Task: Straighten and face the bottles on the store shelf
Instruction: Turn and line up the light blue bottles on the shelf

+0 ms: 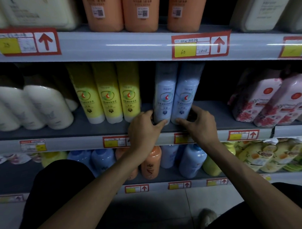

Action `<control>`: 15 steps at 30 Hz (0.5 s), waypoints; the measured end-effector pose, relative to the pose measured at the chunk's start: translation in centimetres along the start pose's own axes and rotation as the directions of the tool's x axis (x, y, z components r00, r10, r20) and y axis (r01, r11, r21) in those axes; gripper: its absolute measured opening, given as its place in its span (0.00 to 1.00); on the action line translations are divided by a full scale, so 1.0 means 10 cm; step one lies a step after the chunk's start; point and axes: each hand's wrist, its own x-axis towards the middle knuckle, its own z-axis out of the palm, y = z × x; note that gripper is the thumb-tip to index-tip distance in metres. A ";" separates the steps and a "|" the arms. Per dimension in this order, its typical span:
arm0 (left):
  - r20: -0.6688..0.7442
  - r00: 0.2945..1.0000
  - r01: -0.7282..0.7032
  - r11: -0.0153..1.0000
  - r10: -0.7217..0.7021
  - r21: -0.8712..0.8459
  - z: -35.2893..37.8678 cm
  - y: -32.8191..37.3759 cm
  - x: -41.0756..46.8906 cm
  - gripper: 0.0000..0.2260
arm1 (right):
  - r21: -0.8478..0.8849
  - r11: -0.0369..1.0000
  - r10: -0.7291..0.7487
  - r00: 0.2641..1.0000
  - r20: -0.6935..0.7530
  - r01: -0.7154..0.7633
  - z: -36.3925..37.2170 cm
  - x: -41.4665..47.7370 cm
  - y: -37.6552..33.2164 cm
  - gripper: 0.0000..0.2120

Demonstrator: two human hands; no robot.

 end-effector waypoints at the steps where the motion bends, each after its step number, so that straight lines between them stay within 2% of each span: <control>1: 0.001 1.000 0.000 1.000 0.000 0.002 -0.01 0.01 -0.01 0.18 | -0.010 1.000 0.006 1.000 0.000 -0.006 0.00 0.00 -0.01 0.21; 4: 0.039 0.999 -0.006 1.000 0.006 0.020 -0.05 0.01 -0.01 0.17 | -0.033 0.999 0.033 0.999 0.004 -0.033 0.00 -0.03 -0.06 0.24; 7: 0.120 0.993 -0.010 0.996 0.020 -0.085 -0.16 -0.03 -0.04 0.17 | 0.002 0.996 0.093 0.993 -0.070 -0.093 -0.04 -0.18 -0.13 0.31; 9: 0.106 0.993 -0.043 0.990 0.058 -0.138 -0.26 -0.11 -0.09 0.18 | 0.021 0.997 0.079 0.987 -0.140 -0.077 -0.10 -0.31 -0.23 0.26; 11: 0.069 0.993 -0.081 0.985 0.093 -0.150 -0.38 -0.21 -0.14 0.16 | 0.023 1.000 -0.014 0.984 -0.176 0.018 -0.16 -0.42 -0.38 0.19; 15: -0.068 0.993 -0.102 0.984 0.093 -0.145 -0.67 -0.41 -0.17 0.11 | 0.013 0.975 -0.220 0.969 -0.114 0.223 -0.06 -0.58 -0.73 0.11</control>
